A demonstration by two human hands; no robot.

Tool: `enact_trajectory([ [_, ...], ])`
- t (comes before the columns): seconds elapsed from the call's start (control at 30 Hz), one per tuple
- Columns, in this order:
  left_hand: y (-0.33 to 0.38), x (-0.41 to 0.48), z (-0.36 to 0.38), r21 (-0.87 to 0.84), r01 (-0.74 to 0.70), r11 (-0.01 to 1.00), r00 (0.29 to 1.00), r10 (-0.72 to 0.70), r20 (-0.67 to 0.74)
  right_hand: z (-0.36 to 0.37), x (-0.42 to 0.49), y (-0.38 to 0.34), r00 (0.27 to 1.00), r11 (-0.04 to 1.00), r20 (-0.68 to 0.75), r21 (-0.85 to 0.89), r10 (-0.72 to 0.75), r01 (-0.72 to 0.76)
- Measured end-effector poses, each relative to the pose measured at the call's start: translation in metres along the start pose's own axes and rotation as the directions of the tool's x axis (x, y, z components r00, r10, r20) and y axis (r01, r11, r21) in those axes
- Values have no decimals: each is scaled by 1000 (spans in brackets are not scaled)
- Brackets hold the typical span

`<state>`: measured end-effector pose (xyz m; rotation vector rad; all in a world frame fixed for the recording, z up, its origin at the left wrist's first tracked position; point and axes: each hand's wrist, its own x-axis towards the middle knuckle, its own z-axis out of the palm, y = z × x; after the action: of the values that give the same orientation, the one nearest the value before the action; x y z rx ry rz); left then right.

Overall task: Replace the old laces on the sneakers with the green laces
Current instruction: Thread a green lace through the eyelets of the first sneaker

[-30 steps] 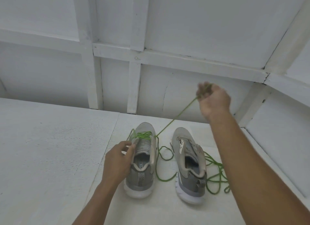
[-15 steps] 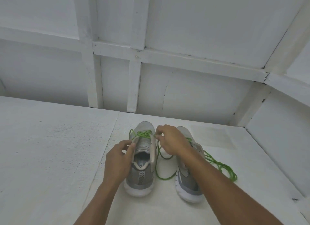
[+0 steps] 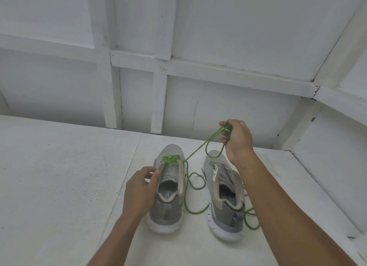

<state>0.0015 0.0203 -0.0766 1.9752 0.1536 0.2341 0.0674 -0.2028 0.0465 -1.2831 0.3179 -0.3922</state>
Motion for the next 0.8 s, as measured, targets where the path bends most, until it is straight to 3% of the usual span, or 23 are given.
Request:
enact_trajectory([
  [0.1,7,6,-2,78,-30,997,999,28,30,0,0,-2,999,1000,-41,4,-23,23],
  [0.2,25,25,2,141,-177,974,980,161,114,2,-2,0,1000,996,-25,91,7,-5],
  [0.33,49,68,26,269,-419,867,849,269,455,5,-13,8,994,974,75,203,84,-97],
  [0.43,58,93,47,469,-514,718,749,109,654,5,-20,17,989,977,130,187,75,-99],
  [0.57,73,106,56,574,-529,625,720,-27,693,1,-28,34,980,997,185,-10,73,-72],
  [0.63,80,106,54,543,-504,672,725,-13,689,-2,-29,40,978,991,191,-120,82,-59],
  [0.67,84,105,52,494,-448,745,737,-4,676,-3,-28,42,977,987,196,-155,81,-51],
  [0.73,92,105,45,307,-260,915,773,7,635,-5,-25,46,975,978,208,-204,83,-39],
  [0.8,104,106,33,85,-78,993,800,11,600,-5,-21,49,967,964,231,-260,107,-45],
])
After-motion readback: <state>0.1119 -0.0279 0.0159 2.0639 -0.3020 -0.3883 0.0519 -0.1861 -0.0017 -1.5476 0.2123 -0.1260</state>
